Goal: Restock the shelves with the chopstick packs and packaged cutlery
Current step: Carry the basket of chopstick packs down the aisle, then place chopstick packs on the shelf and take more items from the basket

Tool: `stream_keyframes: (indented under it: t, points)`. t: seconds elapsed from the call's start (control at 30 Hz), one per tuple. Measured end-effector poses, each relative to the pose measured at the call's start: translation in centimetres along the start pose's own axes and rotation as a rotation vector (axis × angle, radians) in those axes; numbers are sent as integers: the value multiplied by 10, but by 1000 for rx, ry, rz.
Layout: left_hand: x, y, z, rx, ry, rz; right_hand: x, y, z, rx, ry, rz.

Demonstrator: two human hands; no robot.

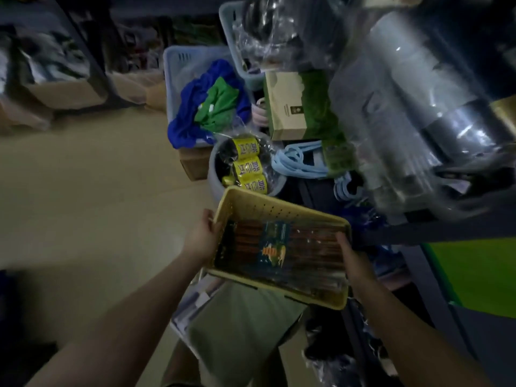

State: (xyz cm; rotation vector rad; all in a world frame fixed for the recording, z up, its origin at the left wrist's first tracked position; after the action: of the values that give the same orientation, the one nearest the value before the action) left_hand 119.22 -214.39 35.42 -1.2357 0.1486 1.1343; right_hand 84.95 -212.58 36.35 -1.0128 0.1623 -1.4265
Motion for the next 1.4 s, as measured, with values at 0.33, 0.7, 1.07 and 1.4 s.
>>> stream_keyframes:
  t: [0.33, 0.7, 1.07, 1.4]
  points:
    - [-54, -8, -35, -3, 236, -84, -25, -10, 25, 64, 94, -49]
    - [-67, 14, 13, 365, 448, -259, -105, -35, 97, -23, 323, -23]
    - [-79, 35, 35, 522, 598, -366, -108, -50, 95, -358, -31, 348]
    - [-74, 15, 32, 253, 700, -384, -29, 2, 47, -45, -514, 998]
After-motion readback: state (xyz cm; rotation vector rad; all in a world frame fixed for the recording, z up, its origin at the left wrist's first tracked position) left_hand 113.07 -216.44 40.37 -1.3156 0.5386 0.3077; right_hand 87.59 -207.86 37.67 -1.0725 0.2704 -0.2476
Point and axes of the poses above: each hand's wrist, its own z-axis away from the middle knuckle, its own y-axis out of the palm, x = y × z, the point moved 8 cm from there along -z, towards the middle knuckle, and after that the axes turned 14 degrees about -x, right-handed, at the moved point
